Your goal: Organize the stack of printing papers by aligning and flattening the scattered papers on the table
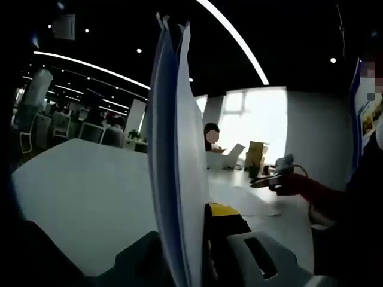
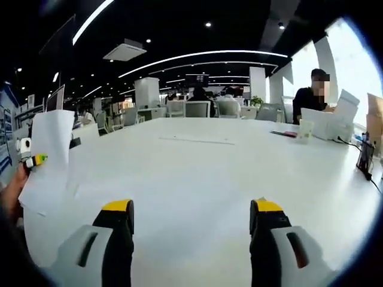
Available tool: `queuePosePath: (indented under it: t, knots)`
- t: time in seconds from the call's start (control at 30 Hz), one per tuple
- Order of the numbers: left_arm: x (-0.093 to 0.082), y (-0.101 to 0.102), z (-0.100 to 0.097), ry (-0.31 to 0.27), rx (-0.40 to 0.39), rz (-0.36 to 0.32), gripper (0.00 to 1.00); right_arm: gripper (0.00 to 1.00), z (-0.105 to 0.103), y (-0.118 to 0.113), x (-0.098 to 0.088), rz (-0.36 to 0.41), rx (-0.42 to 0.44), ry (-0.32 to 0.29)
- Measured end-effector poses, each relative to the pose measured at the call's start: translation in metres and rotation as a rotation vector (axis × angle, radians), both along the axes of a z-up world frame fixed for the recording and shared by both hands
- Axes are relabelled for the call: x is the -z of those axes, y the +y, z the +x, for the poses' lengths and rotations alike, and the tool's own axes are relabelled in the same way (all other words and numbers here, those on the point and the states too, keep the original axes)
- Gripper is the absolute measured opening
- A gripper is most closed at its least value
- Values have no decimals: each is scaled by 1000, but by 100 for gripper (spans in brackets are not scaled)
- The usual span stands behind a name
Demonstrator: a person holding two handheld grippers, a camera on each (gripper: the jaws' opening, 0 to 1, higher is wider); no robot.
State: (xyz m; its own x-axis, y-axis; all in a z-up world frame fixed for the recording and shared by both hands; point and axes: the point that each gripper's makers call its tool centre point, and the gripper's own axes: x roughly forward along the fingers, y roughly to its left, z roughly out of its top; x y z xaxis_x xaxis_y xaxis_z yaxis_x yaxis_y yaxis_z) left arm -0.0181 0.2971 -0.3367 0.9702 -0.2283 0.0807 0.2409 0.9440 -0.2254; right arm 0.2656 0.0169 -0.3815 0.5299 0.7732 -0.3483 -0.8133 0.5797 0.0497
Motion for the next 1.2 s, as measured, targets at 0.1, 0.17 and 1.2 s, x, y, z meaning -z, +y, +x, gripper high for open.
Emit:
queuePosePath:
  t: [0.1,0.17,1.2]
  knots:
    - [0,1,0,0,0,1,6,77,6,-3,3,-2,14,9]
    - [0,1,0,0,0,1,6,78,8,-4,4,-1,22,9]
    - [-2,-14,-2,-3,2,6,6,82,25,-14,33,-81,55,24]
